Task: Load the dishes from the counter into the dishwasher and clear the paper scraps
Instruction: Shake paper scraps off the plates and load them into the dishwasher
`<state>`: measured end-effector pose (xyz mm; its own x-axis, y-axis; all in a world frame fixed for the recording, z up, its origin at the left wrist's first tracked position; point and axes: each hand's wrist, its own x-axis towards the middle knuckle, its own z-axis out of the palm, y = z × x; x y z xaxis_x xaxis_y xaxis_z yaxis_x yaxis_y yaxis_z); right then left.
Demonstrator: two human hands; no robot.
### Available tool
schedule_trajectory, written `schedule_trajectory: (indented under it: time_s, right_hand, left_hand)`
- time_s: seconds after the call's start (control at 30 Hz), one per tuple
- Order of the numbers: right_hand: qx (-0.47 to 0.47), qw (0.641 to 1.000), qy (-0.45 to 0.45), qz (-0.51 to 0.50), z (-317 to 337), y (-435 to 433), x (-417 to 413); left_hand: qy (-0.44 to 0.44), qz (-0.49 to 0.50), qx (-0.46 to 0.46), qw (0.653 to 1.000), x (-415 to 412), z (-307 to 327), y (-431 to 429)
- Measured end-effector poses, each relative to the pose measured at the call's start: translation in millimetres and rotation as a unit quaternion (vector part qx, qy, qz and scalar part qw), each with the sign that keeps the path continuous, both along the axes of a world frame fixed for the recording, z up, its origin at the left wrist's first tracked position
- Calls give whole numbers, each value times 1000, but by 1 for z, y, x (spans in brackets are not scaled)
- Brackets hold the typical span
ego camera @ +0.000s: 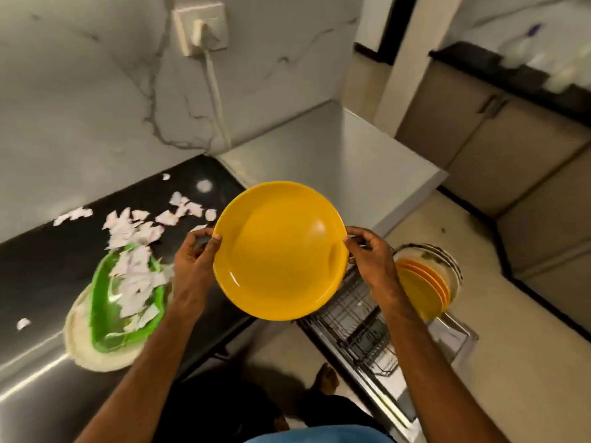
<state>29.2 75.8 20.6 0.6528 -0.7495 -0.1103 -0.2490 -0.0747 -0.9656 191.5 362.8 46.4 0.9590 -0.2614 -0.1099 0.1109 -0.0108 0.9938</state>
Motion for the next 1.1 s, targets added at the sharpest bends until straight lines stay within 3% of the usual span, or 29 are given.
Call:
schedule_trajectory:
  time_s: [0.13,0.2,0.33,0.43,0.57,0.7,0.8,1.1]
  right_hand:
    - [0,994,0,-110,-2,-42,-61]
    - [-24,985,15,-170,-1,-62,-93]
    - [-70,960,59,-263,-6,-102,-149]
    - [-89,950,110,-278,-19,-136,-185]
    - [-98,942,144,-288,-41,-182,-223]
    - [-108,934,173,-295,-63,-223,-252]
    - [-91,928,209,-295,-91,-248,-270]
    - [-75,915,267,-292,-185,-292,-273]
  left_hand:
    - [-8,-94,34,995,-11,0,-78]
    - [-33,-140,95,985,-14,-4,-119]
    - [-86,-269,218,934,-32,-16,-203]
    - [-134,-314,281,897,-60,-22,-264]
    - [-171,-349,298,872,-90,-32,-336]
    - [-229,-427,318,815,-110,-56,-402]
    - [-226,-451,341,793,-122,-91,-445]
    - [-143,-431,355,817,-142,-186,-524]
